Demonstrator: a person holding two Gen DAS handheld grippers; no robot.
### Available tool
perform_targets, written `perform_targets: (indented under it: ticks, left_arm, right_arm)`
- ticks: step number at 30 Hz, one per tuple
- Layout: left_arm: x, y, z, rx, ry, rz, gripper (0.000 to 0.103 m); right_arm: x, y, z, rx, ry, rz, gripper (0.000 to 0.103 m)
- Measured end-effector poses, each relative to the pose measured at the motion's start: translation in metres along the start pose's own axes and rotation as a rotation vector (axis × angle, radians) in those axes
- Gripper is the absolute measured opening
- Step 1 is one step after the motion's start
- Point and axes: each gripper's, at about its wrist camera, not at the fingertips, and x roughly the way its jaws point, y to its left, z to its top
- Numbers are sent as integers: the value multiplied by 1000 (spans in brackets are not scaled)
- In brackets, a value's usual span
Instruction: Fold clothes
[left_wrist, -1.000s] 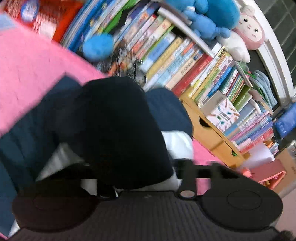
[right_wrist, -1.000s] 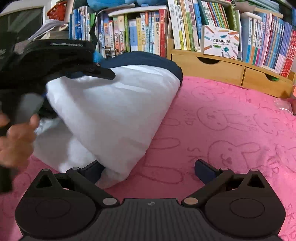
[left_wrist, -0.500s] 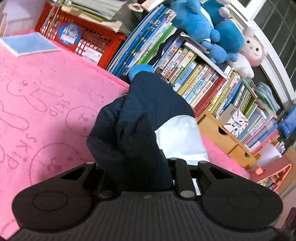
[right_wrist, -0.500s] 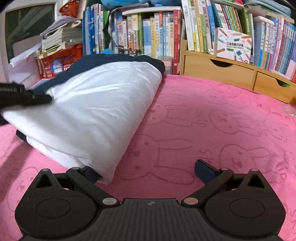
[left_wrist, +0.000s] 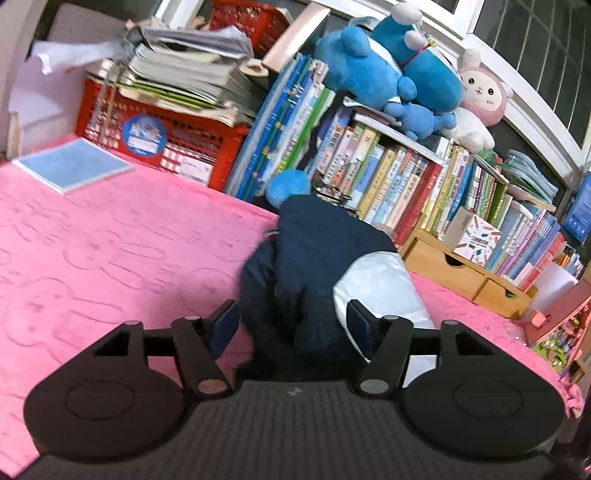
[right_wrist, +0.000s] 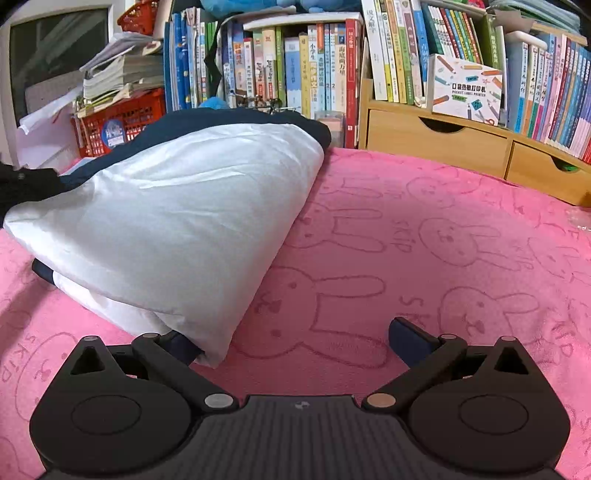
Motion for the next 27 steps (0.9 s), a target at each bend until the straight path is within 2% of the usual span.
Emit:
perform_targets:
  ticks: [3, 8, 11, 14, 19, 23, 24, 25, 27]
  left_arm:
    - [-3, 3, -5, 30, 13, 10, 71]
    - [0, 10, -17, 19, 44, 22, 71]
    - [-2, 17, -21, 5, 52, 21, 73]
    - [-7, 25, -24, -3, 55, 25, 76]
    - [-14, 41, -27, -36, 67, 17, 79]
    - [-11, 52, -32, -118, 70, 7, 80]
    - [-10, 54, -31, -135, 75, 2, 80]
    - [-11, 55, -31, -147, 74, -5, 81]
    - [-15, 58, -30, -153, 65, -34, 86]
  right_arm:
    - [-4, 9, -1, -39, -22, -40, 103]
    - [-21, 63, -14, -327, -166, -146, 103]
    - [-28, 99, -23, -510, -260, -118, 103]
    - [-21, 129, -25, -633, -282, -103, 103]
    - [-4, 152, -15, -712, -312, -101, 102]
    - [1, 167, 1, -752, -362, -31, 101]
    - [4, 176, 2, -766, -358, -12, 91]
    - [7, 180, 5, -762, -350, -1, 64]
    - [5, 173, 17, -682, -336, 42, 35]
